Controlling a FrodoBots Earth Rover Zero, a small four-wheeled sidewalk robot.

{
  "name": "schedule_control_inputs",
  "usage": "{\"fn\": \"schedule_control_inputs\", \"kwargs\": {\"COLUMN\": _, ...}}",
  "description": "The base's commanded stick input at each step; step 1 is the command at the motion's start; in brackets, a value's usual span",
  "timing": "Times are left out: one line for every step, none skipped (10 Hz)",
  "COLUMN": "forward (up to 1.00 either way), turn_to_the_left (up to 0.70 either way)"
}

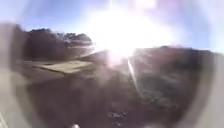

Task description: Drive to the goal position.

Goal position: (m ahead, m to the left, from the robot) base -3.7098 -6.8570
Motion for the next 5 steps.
{"fn": "schedule_control_inputs", "kwargs": {"forward": 0.00, "turn_to_the_left": -0.70}}
{"fn": "schedule_control_inputs", "kwargs": {"forward": 0.00, "turn_to_the_left": -0.70}}
{"fn": "schedule_control_inputs", "kwargs": {"forward": 0.00, "turn_to_the_left": -0.70}}
{"fn": "schedule_control_inputs", "kwargs": {"forward": 0.00, "turn_to_the_left": -0.70}}
{"fn": "schedule_control_inputs", "kwargs": {"forward": 0.00, "turn_to_the_left": -0.70}}
